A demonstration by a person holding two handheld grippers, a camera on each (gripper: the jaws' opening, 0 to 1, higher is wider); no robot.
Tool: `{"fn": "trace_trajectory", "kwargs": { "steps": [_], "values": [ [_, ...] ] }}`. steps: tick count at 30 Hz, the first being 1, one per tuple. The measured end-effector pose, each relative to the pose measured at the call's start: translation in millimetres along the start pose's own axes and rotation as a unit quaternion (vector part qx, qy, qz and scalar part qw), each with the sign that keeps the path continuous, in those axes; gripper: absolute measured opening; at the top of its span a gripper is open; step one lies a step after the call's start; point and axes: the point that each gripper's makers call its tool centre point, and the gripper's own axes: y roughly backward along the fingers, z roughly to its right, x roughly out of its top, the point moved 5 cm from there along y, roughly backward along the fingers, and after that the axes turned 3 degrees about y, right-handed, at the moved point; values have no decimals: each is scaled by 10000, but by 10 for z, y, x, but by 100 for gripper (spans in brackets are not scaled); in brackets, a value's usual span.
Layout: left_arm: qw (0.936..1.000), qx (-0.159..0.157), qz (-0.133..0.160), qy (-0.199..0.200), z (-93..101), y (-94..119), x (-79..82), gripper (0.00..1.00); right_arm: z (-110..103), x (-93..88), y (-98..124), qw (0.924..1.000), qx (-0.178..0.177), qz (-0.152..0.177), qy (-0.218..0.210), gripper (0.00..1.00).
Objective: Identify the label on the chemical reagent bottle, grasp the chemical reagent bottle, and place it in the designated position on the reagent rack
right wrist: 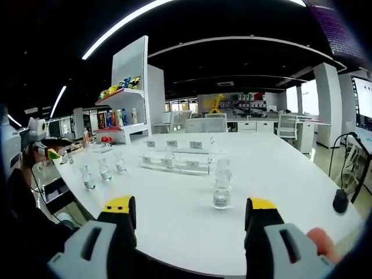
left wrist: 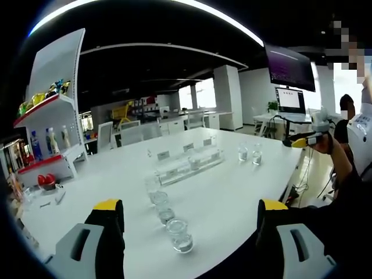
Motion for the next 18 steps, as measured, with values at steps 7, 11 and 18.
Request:
{"fn": "trace_trajectory", "kwargs": {
  "steps": [7,11,18],
  "values": [
    [10000,-32,-42,-16,38,0,-21,95,-4,-37,0,10000,26,-47,1,74],
    [10000,-24,-24,-27,44,7,-1,95,-14,-21,-5,10000,54,9,-17,74],
    [10000,-21,-28,-45,51,25,-7,95,-5,-44,-4,10000,42,-33,-5,74]
  ]
}}
